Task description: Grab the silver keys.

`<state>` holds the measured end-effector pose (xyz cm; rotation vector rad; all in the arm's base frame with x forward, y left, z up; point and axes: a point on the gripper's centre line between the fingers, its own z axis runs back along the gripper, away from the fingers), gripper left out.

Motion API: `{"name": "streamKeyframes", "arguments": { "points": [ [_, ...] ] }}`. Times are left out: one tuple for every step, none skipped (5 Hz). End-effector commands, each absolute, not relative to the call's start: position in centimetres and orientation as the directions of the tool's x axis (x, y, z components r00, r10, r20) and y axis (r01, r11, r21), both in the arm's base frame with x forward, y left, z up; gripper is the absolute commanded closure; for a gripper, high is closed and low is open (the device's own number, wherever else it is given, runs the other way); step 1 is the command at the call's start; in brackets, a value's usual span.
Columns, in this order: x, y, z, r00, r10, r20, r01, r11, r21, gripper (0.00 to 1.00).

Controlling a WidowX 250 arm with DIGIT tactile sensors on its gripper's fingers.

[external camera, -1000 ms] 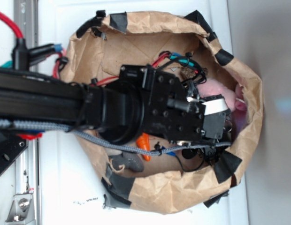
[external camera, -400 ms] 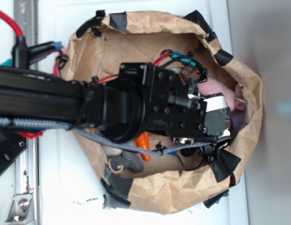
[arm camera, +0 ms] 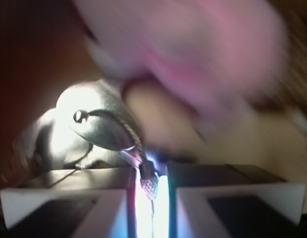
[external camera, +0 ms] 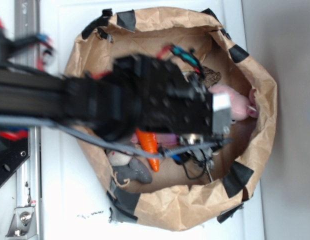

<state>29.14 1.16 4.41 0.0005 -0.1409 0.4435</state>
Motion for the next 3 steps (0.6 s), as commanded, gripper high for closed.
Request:
{"name": "streamKeyframes", "arguments": {
  "points": [
    [26.9,4.2,16.5,0.81,0.572,0.132,-0.565,0.82,-0.086,1.0],
    [26.1,4.4,19.5,0.793,0.59,0.152,-0.58,0.807,-0.108,1.0],
    [25.3,3.0,18.2,0.812,0.544,0.209,-0.542,0.837,-0.075,1.0]
  ]
}}
